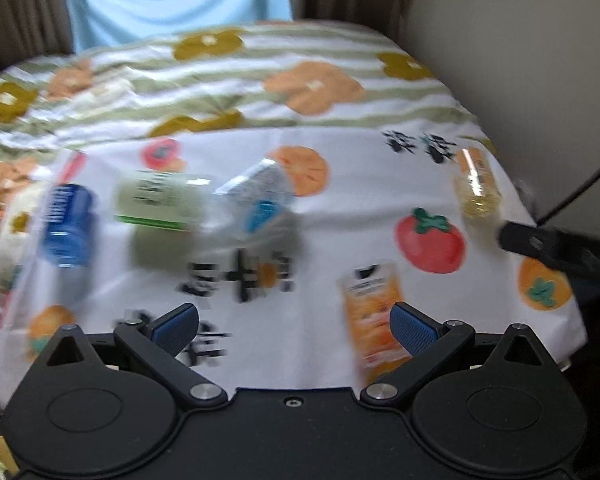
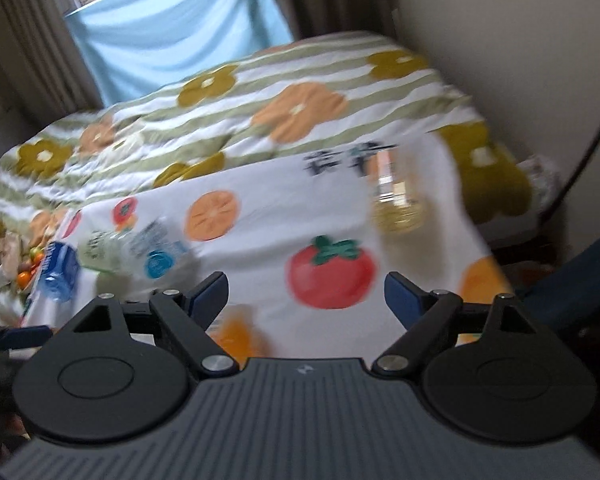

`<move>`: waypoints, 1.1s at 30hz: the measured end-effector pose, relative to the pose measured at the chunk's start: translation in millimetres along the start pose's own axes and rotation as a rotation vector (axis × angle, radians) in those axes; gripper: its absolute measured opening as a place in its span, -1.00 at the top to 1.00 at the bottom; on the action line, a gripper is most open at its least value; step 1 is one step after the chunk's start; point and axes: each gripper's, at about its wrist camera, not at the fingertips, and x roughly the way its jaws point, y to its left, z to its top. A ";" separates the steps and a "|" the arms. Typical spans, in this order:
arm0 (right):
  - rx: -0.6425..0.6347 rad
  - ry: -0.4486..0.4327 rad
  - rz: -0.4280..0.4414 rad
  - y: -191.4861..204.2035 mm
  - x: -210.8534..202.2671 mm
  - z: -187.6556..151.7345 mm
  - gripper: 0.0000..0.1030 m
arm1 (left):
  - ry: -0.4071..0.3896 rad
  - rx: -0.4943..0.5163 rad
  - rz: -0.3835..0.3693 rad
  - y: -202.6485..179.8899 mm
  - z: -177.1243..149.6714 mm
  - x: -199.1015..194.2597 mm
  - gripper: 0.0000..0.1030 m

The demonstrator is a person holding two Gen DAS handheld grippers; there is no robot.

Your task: Flip cup upright

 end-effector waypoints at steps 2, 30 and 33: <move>0.003 -0.013 -0.027 -16.6 -6.6 -2.1 -0.95 | 0.045 -0.014 -0.030 -11.0 9.3 17.6 -1.00; 0.037 0.075 -0.041 -92.6 35.2 -18.0 -0.95 | 0.307 -0.125 -0.013 -41.5 36.9 133.3 -0.26; 0.038 0.074 -0.038 -92.6 35.1 -17.7 -0.95 | 0.288 -0.118 -0.023 -41.6 38.8 127.3 -0.25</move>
